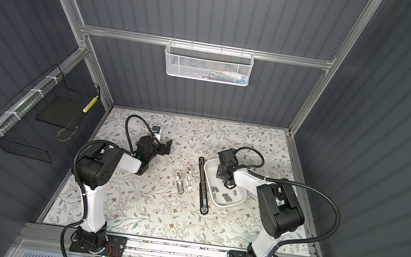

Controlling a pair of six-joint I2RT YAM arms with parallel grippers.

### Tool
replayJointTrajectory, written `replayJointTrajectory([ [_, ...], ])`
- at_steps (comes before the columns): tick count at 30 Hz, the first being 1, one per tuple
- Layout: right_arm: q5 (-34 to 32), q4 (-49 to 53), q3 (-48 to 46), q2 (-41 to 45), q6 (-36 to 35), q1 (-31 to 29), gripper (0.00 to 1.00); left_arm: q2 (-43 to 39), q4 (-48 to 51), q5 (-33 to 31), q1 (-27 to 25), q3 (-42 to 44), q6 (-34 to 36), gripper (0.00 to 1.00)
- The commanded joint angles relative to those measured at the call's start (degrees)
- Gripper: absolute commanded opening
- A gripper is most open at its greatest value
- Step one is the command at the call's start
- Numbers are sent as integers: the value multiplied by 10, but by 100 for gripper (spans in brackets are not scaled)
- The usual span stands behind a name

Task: Load the staples into the stapler

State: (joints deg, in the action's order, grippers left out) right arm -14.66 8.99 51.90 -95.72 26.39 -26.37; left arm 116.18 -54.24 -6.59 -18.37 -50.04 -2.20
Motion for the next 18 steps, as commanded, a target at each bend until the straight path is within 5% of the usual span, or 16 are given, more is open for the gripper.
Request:
replayJointTrajectory([
  [1, 7, -20, -25, 40, -11, -8, 42, -3, -25, -3, 0, 7, -6, 99],
  [3, 11, -24, -42, 60, -12, -16, 24, -4, -26, -1, 0, 9, -6, 99],
  [8, 32, -10, -45, 50, -23, -46, 5, -3, -37, 2, 1, 14, -6, 99],
  [18, 31, 10, 1, -40, 2, -54, 2, -5, -48, 4, 0, 21, -7, 99],
])
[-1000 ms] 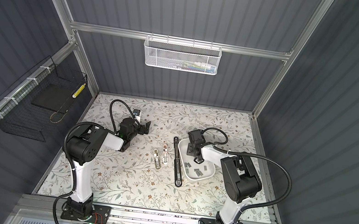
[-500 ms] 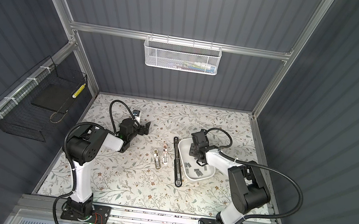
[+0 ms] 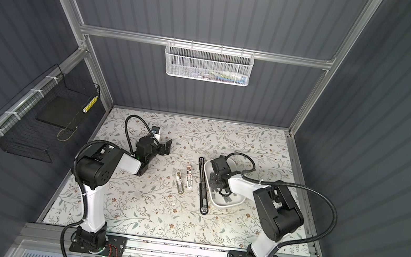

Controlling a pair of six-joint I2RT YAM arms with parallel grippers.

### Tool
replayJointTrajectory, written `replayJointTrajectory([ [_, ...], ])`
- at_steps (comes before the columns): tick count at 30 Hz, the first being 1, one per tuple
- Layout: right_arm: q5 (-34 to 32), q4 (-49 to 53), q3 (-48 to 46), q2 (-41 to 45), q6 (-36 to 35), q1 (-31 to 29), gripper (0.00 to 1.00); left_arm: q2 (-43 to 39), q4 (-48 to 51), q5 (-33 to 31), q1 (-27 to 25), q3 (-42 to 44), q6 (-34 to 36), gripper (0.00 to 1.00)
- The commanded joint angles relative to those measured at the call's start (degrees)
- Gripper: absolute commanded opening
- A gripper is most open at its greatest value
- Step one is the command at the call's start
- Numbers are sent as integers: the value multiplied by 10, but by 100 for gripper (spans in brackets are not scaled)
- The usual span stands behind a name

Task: Load the staples into the stapler

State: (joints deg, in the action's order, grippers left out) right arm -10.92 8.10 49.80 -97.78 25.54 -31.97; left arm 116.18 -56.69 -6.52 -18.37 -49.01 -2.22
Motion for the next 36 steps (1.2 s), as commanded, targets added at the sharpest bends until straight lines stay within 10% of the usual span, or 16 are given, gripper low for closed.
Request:
replayJointTrajectory([
  [1, -11, 24, 27, -25, 13, 3, 2, -5, -25, 5, 0, 12, -6, 99],
  [19, -75, 58, 104, -73, 12, 35, 2, -4, -41, 8, 0, 19, -5, 99],
  [30, -102, 54, 80, -6, 0, 36, 42, -6, -45, 11, 0, 22, -4, 99],
  [36, -99, 62, 89, -37, -10, 48, 45, -6, -44, 12, 0, 22, -4, 99],
])
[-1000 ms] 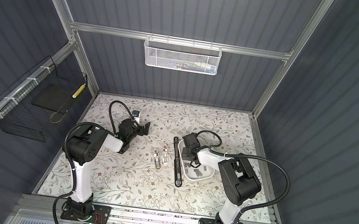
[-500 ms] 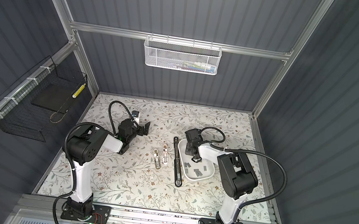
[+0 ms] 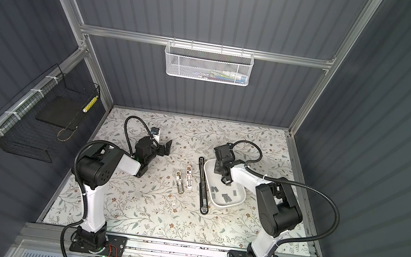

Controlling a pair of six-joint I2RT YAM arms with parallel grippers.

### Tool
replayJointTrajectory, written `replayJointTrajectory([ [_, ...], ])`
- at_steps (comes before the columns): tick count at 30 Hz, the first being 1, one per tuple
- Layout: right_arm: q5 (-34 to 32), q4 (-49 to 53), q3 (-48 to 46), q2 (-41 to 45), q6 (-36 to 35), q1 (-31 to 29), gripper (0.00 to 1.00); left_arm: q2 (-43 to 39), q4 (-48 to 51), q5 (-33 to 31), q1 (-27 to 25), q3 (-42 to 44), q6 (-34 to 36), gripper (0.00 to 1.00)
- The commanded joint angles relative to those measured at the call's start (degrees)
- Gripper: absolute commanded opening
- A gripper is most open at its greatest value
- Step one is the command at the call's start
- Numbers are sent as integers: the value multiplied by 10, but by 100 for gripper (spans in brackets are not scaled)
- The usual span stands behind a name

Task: Load the staples into the stapler

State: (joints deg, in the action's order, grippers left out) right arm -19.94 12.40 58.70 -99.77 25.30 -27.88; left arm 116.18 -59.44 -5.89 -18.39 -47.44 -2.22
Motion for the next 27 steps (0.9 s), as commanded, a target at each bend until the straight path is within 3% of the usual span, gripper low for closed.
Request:
replayJointTrajectory([
  [1, -6, 18, 1, -22, -9, 10, 46, -6, -17, 6, 0, 6, -4, 99],
  [11, 50, -3, -3, -39, -21, 21, 51, -4, -17, 6, 1, 5, -4, 99],
  [17, 61, -3, -4, -44, -12, 27, 38, -4, -16, 7, 0, 4, -3, 99],
  [27, 60, 11, -5, -54, 6, 30, 38, -4, -16, 9, 0, 4, -4, 99],
])
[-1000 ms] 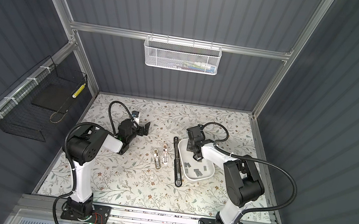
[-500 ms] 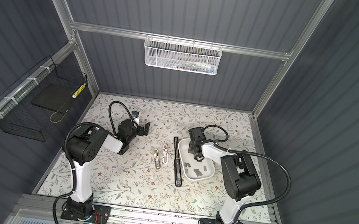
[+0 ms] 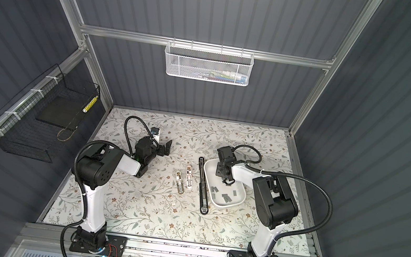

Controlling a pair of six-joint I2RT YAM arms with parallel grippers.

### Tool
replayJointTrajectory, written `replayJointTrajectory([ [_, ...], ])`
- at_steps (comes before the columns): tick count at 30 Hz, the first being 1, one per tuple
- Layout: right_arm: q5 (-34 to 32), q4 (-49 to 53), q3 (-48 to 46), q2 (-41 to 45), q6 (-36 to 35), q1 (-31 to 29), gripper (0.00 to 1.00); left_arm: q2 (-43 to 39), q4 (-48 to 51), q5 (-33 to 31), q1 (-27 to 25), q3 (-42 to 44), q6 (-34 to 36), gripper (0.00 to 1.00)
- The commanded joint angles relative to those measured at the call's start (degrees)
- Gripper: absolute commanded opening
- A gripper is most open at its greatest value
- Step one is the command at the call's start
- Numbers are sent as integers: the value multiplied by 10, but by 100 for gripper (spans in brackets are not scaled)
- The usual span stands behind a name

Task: Load the staples into the stapler

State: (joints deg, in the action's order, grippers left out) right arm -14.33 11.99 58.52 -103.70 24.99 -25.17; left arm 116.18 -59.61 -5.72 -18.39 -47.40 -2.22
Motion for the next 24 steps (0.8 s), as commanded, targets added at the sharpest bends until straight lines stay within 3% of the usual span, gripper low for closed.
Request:
replayJointTrajectory([
  [1, 3, 17, -2, -18, 10, 2, 36, -5, -14, 7, 0, 3, -4, 99],
  [11, -3, 22, 1, -22, 16, 3, 19, -4, -14, 7, 0, 5, -5, 99],
  [24, -4, 28, 3, -29, 21, 3, 26, -6, -16, 9, 0, 7, -5, 99],
])
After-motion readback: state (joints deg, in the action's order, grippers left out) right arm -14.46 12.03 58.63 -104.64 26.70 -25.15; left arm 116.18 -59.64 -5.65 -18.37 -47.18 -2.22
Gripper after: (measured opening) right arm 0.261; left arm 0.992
